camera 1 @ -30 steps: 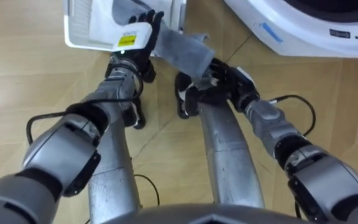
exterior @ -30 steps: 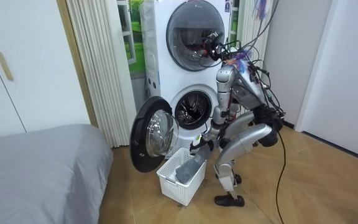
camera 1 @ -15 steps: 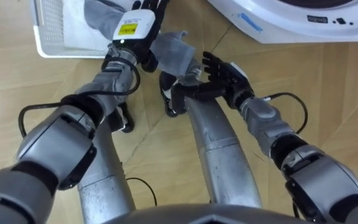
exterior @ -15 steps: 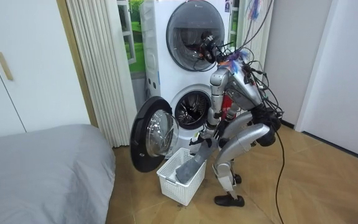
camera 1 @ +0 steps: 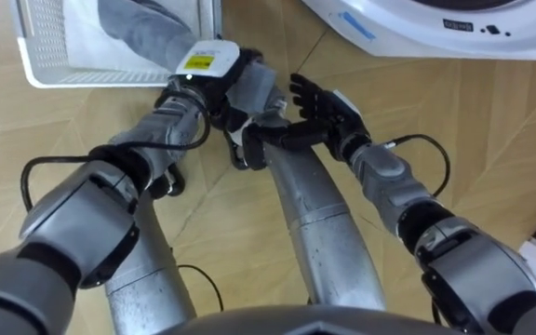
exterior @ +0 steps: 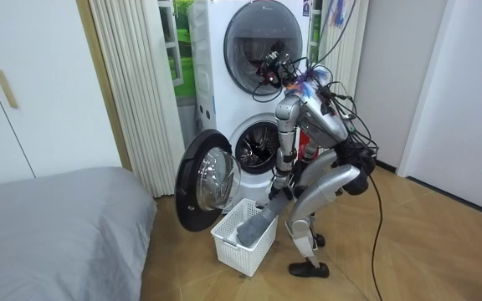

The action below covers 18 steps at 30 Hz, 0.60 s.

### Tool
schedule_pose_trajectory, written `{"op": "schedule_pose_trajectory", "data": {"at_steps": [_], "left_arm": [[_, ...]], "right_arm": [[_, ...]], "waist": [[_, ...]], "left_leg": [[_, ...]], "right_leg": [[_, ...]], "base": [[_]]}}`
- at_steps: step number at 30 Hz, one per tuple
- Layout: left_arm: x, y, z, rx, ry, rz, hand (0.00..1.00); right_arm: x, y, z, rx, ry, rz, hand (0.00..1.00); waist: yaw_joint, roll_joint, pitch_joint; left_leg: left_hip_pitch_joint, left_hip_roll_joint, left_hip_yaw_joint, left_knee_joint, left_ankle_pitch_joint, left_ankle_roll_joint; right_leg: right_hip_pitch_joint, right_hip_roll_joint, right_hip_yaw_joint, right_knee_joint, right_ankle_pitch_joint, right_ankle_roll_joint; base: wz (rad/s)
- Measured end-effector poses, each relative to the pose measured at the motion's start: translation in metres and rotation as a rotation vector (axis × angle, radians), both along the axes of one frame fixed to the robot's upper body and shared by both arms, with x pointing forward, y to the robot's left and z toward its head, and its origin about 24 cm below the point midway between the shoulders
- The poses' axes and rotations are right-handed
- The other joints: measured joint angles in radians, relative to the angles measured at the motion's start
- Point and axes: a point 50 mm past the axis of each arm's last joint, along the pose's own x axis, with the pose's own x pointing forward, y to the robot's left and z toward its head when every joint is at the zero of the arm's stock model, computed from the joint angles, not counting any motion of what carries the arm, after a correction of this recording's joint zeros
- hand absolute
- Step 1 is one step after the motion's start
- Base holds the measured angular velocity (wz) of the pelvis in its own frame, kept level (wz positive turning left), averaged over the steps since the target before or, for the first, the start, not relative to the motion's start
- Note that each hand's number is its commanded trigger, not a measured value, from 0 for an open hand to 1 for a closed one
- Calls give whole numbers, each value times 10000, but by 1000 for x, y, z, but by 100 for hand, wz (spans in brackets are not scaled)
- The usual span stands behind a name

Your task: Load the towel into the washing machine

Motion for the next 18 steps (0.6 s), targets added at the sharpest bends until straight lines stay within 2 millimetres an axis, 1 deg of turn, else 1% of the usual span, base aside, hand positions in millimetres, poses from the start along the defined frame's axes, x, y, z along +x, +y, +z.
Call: {"op": "schedule_pose_trajectory", "data": {"at_steps": [1, 3, 5, 7, 12, 18], "left_arm": [[2, 1, 2, 100, 103, 17, 100], [4, 1, 3, 125, 344, 158, 100], [5, 3, 2, 206, 683, 368, 100], [4, 5, 0, 356, 933, 473, 100], [4, 8, -2, 441, 1466, 642, 100], [1, 10, -6, 394, 1936, 730, 100]], "right_arm": [[0, 0, 0, -9, 14, 15, 0], [2, 2, 1, -76, 70, 66, 0], [3, 2, 1, -189, 100, 128, 0], [4, 2, 2, -254, 98, 50, 0], [5, 1, 2, -423, 55, -80, 0], [10, 0, 4, -721, 69, -45, 0]], "waist": [[3, -26, -11], [-21, -104, -59], [-25, -229, -119], [-17, -256, -137], [27, -261, -139], [72, -260, -139]], "left_leg": [[7, -16, 2, -19, 0, 1], [61, -30, 66, -40, -1, 3], [171, -17, 198, -121, 0, 6], [198, -3, 217, -144, 0, 5], [211, 36, 220, -249, 14, -21], [238, 14, 250, -366, 31, -47]], "right_leg": [[-1, -1, 21, -7, -5, 9], [2, -6, 90, 19, -16, 27], [11, -3, 191, 12, -15, 28], [23, 12, 210, 1, -15, 27], [28, 58, 207, -91, -9, 14], [33, 13, 187, -138, -8, 9]], "base": [[0], [0], [-2], [-2], [0], [2]]}}
